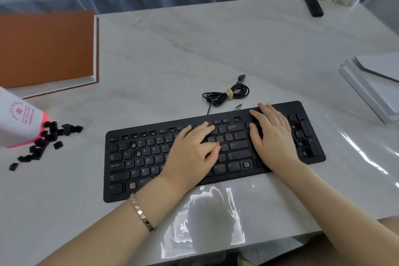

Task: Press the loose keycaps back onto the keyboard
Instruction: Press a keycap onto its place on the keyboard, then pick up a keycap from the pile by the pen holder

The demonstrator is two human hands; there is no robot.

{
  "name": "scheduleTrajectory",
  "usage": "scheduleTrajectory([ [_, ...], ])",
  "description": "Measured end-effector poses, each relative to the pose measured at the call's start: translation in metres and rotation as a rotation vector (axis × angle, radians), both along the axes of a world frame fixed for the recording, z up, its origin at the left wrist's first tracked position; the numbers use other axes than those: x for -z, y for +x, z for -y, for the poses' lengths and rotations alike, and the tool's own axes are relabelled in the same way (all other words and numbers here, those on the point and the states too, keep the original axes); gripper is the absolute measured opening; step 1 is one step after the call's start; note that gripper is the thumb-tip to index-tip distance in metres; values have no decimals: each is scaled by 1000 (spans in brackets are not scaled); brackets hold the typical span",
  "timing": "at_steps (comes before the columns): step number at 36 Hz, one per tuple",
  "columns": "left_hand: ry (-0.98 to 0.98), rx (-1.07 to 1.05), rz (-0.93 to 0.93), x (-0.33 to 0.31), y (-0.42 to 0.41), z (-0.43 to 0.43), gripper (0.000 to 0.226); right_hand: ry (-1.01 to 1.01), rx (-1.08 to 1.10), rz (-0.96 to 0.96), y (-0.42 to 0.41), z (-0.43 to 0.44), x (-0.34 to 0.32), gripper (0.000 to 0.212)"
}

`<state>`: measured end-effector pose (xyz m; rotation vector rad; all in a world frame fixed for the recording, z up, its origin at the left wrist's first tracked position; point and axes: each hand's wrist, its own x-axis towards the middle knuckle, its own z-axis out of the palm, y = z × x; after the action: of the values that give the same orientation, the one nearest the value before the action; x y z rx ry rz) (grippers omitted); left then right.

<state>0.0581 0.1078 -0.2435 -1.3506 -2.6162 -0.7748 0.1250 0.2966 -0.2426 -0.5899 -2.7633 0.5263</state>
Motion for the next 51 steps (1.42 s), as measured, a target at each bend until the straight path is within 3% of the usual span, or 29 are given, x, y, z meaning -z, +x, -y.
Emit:
scheduleTrajectory([
  [6, 74, -69, 112, -12, -5, 53, 35, -139, -194, 32, -11, 38, -26, 24],
  [12, 73, -494, 129, -22, -25, 137, 30, -211, -445, 7, -44, 103, -49, 24],
  [16, -41, -786, 178, -22, -43, 196, 48, -244, -564, 67, -70, 147, -56, 26],
  [21, -133, -963, 232, -23, -57, 246, 48, -254, -641, 199, -94, 193, -61, 29],
  [28, -130, -995, 266, -7, -72, 281, 35, -230, -704, 315, -120, 246, -54, 29],
  [32, 5, -899, 306, 1, -75, 291, 14, -216, -718, 355, -141, 270, -48, 33],
  [39, -3, -786, 315, 1, -75, 298, 10, -156, -671, 384, -183, 299, -38, 47],
  [45, 234, -832, 432, -7, -71, 305, 14, -57, -629, 416, -203, 314, -30, 33],
  [51, 515, -985, 559, -16, -69, 301, 25, -97, -624, 373, -192, 314, -27, 29],
])
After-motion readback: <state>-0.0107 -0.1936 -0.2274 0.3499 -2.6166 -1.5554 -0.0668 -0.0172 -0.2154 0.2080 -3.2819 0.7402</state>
